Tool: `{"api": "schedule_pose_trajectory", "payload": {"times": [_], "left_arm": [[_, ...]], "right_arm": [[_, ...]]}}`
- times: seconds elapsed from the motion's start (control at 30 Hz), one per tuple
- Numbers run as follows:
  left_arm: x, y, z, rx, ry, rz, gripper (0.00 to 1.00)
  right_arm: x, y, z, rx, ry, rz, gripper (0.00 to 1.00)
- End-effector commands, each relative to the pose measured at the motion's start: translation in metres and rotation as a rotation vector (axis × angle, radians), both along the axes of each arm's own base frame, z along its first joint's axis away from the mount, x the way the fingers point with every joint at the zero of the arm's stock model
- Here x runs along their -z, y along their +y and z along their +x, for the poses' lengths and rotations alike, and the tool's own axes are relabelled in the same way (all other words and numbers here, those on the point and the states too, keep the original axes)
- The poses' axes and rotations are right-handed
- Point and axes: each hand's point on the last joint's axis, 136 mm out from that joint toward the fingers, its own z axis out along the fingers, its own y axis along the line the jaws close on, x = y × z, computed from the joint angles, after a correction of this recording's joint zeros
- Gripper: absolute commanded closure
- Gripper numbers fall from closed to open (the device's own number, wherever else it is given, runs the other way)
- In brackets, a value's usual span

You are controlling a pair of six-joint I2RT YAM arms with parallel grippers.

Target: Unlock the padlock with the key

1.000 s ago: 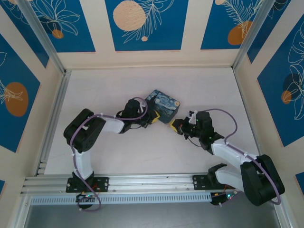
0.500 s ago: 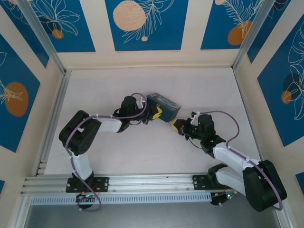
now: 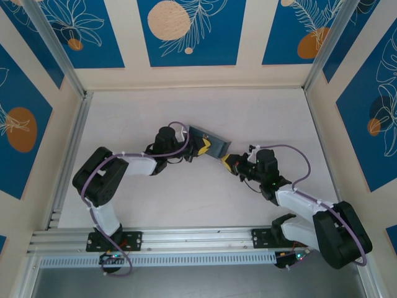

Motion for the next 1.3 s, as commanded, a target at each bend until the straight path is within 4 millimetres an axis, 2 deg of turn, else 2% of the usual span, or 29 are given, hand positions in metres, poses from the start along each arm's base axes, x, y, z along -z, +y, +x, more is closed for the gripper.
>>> {"api": "schedule_pose_trajectory", "payload": {"times": [0.0, 0.27, 0.93, 1.27], "left_arm": [[-0.02, 0.001, 0.005, -0.024, -0.062, -0.049, 1.0], [-0.019, 0.001, 0.004, -0.063, -0.054, -0.058, 1.0], [-0.014, 0.005, 0.004, -0.119, -0.026, -0.07, 1.0], [-0.012, 0.003, 0.003, -0.114, -0.023, -0.068, 1.0]], "right_arm": [[-0.026, 0.007, 0.016, 0.018, -0.073, 0.041, 1.0], [-0.034, 0.02, 0.03, 0.032, -0.107, 0.071, 1.0], [-0.02, 0.028, 0.046, 0.129, -0.064, 0.093, 1.0], [-0.024, 0.037, 0.053, 0.118, -0.07, 0.105, 1.0]]}}
